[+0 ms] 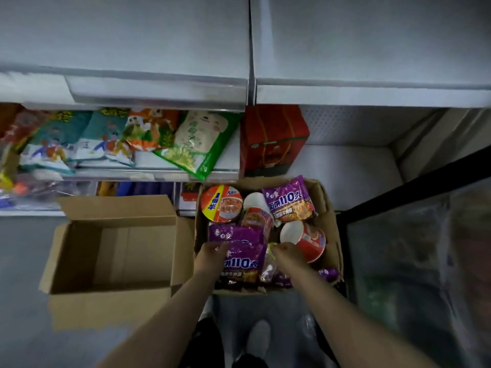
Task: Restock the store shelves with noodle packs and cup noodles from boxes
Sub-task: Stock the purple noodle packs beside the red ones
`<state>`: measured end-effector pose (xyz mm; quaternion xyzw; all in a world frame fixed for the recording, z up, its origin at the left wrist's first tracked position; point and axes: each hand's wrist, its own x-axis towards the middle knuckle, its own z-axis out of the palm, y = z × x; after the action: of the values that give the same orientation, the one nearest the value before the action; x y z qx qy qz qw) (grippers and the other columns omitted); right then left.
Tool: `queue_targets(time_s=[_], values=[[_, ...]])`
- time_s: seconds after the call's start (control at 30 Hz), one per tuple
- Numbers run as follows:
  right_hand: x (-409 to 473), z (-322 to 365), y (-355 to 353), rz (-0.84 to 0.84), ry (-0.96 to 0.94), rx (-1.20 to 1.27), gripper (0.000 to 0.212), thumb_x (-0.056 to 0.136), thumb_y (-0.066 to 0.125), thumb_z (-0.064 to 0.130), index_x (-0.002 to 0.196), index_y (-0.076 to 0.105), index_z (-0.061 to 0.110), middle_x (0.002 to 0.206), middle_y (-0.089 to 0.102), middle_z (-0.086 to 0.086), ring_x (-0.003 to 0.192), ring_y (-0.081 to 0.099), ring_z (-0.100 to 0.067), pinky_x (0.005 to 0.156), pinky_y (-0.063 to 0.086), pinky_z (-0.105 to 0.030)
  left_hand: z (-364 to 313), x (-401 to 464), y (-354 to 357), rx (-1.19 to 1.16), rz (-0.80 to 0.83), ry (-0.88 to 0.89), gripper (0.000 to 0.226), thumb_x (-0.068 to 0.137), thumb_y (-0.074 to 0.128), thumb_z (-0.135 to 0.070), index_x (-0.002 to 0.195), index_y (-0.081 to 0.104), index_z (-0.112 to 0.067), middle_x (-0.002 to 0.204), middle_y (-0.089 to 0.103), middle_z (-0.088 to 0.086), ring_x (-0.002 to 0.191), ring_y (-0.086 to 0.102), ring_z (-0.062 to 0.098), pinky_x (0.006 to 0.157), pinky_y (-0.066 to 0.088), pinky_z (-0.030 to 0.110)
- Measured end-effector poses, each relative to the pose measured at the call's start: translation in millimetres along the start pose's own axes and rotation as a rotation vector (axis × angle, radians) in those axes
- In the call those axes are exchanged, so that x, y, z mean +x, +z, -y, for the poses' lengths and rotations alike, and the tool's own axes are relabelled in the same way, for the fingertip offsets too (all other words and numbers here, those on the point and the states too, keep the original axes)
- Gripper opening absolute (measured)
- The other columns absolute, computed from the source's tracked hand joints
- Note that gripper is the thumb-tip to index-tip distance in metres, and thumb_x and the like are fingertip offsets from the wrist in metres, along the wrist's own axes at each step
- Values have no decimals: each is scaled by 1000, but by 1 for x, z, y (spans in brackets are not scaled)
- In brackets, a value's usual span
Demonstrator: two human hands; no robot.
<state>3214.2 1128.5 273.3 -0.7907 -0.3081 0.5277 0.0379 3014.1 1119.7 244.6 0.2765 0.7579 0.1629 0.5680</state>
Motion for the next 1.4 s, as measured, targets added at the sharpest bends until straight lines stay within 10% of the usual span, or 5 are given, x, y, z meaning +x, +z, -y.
queue_targets(time_s=[0.4, 0.67, 0.9, 1.1, 1.4], values=[[108, -49, 80, 135, 92, 199, 30, 101, 55, 36, 124, 64, 19, 124, 68, -4, 109, 62, -22, 87, 53, -35, 72, 107, 36, 117, 7, -83, 66, 94, 65, -41, 150, 36, -21, 134, 59, 11, 120, 58, 32, 103, 47, 46], [126, -52, 95, 17, 123, 193, 27, 99, 62, 36, 119, 65, 18, 110, 69, -2, 96, 65, -19, 85, 54, -33, 75, 121, 35, 73, 67, -107, 46, 97, 62, -23, 140, 45, -21, 116, 63, 4, 100, 58, 22, 78, 49, 31], [90, -28, 64, -63, 63, 287, 28, 97, 64, 37, 114, 68, 15, 103, 73, -3, 92, 69, -19, 81, 59, -37, 47, 93, 13, 12, 92, -116, 23, 97, 64, -31, 118, 65, -19, 112, 68, 10, 105, 65, 31, 97, 53, 46], [40, 13, 8, -57, -85, 334, 21, 101, 57, 40, 107, 64, 21, 96, 69, 3, 89, 66, -15, 70, 53, -27, -9, 30, -8, -91, 26, 90, 12, 93, 68, -38, 85, 69, -29, 86, 73, -1, 84, 70, 16, 69, 52, 27], [-65, 102, -85, -160, -394, 470, 47, 99, 50, 57, 99, 73, 16, 86, 78, -5, 79, 76, -22, 81, 62, -39, -136, -78, -28, -235, -148, 482, 33, 104, 46, -43, 92, 62, -17, 90, 69, 9, 87, 67, 28, 78, 54, 46]])
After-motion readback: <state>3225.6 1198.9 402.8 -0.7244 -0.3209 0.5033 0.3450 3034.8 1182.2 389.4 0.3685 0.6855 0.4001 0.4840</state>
